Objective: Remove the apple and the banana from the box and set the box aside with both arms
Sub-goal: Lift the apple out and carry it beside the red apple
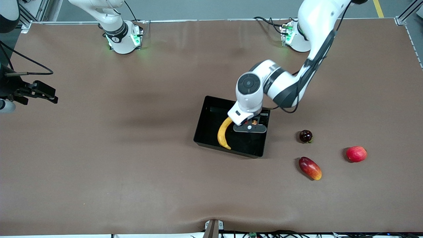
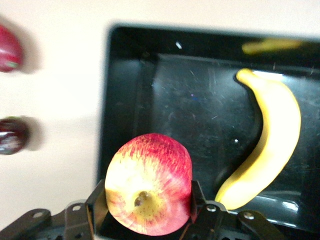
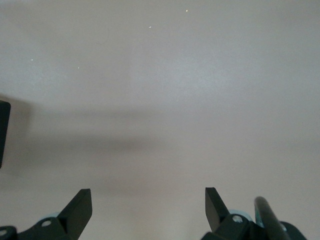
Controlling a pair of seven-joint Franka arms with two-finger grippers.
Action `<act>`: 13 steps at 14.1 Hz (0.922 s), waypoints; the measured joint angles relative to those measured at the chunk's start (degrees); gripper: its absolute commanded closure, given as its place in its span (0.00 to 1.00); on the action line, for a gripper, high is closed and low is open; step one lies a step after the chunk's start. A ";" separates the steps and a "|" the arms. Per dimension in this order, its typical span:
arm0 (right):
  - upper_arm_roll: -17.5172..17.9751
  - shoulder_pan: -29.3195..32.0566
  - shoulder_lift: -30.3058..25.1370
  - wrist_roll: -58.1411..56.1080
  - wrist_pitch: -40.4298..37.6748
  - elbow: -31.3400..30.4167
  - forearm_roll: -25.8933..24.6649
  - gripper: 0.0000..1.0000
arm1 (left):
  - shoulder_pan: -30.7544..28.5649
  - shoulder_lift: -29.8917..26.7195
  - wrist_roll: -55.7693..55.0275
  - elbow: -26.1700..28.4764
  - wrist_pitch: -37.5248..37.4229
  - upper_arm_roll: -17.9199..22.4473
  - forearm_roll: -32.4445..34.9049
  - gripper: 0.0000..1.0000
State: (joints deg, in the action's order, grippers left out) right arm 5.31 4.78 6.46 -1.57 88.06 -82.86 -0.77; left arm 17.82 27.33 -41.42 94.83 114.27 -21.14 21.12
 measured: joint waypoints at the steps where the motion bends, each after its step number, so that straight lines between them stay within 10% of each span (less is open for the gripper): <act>1: 0.00 0.00 0.06 -0.01 0.00 -0.01 0.00 0.00 | -0.05 -1.58 1.08 -1.67 -3.14 0.05 -0.36 1.00; 6: 0.05 -0.03 1.63 -0.02 -0.08 -0.34 0.00 0.00 | -8.42 -4.53 17.54 -8.97 -12.01 0.43 -2.80 1.00; 13: -0.03 0.08 2.91 -0.02 0.07 -0.30 0.04 0.00 | -26.01 -3.04 37.73 -5.26 -9.95 0.50 -3.32 1.00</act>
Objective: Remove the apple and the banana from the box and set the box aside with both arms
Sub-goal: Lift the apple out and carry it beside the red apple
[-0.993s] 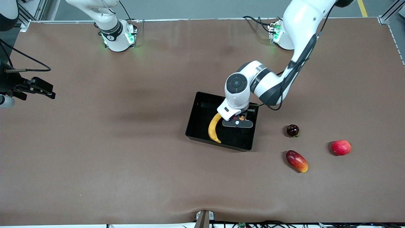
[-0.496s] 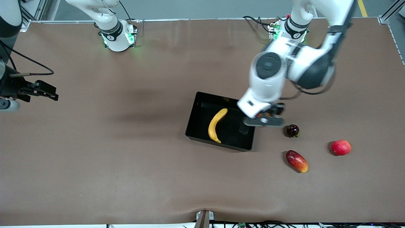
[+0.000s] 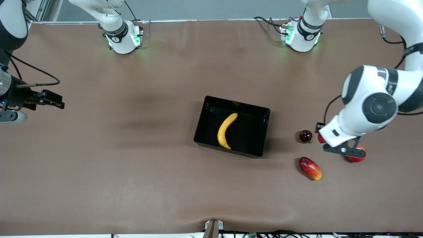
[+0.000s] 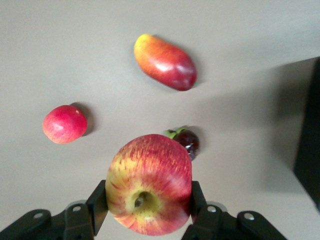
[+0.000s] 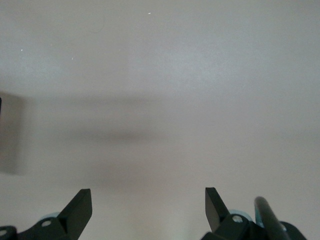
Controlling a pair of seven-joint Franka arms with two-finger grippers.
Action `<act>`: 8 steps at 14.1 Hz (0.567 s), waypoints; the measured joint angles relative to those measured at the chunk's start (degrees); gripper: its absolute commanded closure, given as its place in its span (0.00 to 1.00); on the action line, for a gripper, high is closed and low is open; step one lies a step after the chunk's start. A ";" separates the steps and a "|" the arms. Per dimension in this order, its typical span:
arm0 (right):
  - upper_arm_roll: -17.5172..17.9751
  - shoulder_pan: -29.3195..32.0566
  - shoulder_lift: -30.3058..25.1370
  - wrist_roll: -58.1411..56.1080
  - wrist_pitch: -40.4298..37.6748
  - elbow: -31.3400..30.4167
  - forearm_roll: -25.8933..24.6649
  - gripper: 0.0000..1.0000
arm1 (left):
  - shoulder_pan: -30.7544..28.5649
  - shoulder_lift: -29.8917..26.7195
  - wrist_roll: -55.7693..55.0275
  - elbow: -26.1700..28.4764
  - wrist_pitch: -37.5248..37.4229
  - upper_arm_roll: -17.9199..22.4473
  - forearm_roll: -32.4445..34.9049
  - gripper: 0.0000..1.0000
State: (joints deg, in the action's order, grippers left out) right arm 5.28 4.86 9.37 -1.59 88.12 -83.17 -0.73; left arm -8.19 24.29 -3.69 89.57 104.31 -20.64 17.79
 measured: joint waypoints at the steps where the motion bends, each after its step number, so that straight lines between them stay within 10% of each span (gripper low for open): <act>1: -0.03 0.05 0.05 0.01 -0.02 -0.03 0.02 0.00 | -1.36 0.15 0.32 1.96 2.05 0.00 0.09 1.00; 8: -0.65 1.03 1.92 0.10 -1.19 -1.07 2.14 0.00 | -10.56 1.29 2.49 18.65 25.25 0.07 3.39 1.00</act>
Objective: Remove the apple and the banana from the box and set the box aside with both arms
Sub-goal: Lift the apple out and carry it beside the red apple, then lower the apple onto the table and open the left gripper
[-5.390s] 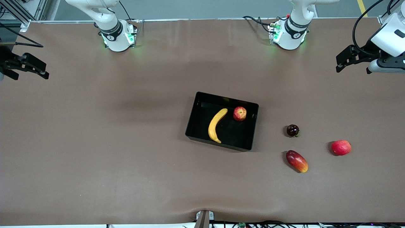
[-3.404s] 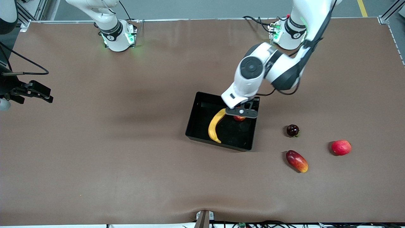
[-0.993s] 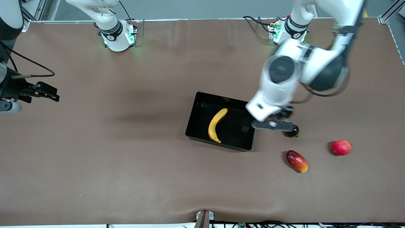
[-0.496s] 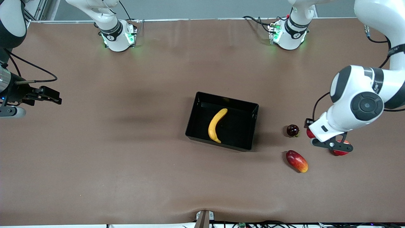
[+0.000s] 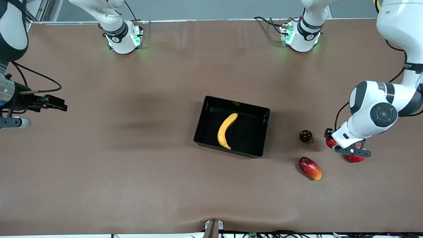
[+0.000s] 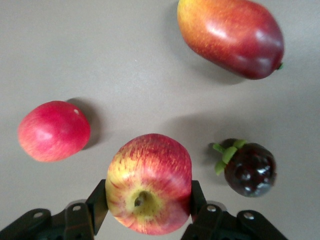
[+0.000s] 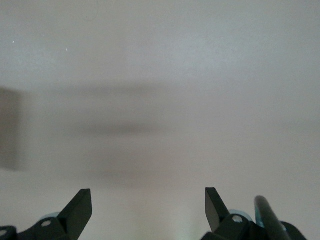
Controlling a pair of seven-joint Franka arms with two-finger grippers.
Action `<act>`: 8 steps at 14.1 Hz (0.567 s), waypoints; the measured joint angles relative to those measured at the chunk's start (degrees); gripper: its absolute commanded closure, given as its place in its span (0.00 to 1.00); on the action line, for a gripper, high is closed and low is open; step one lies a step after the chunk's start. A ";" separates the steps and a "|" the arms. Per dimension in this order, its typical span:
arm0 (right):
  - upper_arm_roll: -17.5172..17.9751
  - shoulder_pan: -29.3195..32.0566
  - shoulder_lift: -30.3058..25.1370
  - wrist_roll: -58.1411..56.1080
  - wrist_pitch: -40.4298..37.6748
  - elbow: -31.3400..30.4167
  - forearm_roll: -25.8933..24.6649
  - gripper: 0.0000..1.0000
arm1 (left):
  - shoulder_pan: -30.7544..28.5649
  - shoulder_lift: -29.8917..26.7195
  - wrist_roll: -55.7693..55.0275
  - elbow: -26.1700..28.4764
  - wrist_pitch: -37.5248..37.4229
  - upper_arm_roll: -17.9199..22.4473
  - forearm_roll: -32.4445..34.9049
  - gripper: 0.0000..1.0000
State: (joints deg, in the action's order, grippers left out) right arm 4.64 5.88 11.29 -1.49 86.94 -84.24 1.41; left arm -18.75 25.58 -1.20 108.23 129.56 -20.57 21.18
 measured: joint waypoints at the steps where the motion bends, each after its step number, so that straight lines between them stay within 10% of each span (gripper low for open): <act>1: -0.01 0.50 0.00 0.00 -0.32 -0.47 0.58 0.00 | -0.82 0.46 0.14 1.38 2.09 0.01 0.75 1.00; 8: 0.28 1.19 0.01 4.92 -2.32 -1.29 1.57 0.00 | -4.36 4.16 0.19 2.83 6.13 -0.10 4.31 0.99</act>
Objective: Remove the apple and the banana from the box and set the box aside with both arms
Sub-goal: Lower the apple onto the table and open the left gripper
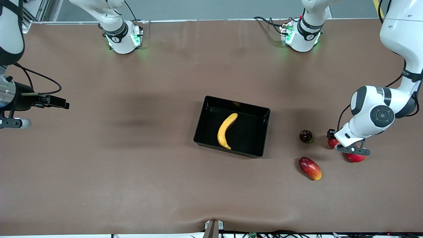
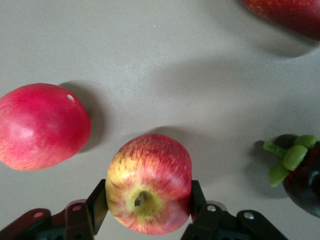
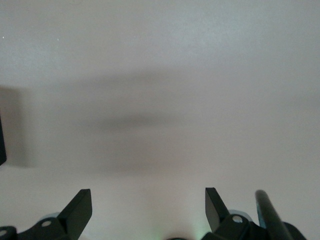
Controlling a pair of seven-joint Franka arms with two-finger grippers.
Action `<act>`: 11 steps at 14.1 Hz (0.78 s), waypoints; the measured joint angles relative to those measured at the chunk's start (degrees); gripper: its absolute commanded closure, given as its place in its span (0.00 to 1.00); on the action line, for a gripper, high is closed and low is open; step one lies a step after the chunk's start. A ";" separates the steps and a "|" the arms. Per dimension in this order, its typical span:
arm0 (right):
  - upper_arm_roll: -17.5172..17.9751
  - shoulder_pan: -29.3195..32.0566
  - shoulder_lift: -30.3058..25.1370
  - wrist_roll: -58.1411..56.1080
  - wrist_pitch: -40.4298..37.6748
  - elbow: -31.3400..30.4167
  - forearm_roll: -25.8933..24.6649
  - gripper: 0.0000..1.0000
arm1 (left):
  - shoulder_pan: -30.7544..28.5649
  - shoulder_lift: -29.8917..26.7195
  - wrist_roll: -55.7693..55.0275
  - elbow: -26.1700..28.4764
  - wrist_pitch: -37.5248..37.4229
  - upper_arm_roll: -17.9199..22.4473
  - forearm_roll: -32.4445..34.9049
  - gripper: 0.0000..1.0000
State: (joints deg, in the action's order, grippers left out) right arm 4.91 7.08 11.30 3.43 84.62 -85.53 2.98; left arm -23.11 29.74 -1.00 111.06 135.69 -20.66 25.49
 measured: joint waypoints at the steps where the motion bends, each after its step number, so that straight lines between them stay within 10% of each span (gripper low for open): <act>1: 0.07 -0.03 0.00 0.41 -0.15 0.00 0.04 0.00 | 0.02 0.20 0.00 0.02 0.19 -0.08 0.00 0.64; 2: 0.07 -0.02 0.00 0.43 -0.34 0.00 0.04 0.00 | 0.03 0.51 0.00 0.04 0.38 -0.10 0.00 0.01; 11: -0.01 0.14 0.00 0.46 -1.96 0.02 0.27 0.00 | -0.10 -4.89 -1.31 -2.72 -4.64 -5.32 -2.32 0.00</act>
State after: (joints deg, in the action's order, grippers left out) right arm 4.90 7.22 11.30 3.89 82.66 -85.51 3.25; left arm -23.21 24.85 -2.31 108.34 131.05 -25.99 23.18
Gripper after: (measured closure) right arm 0.000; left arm 0.000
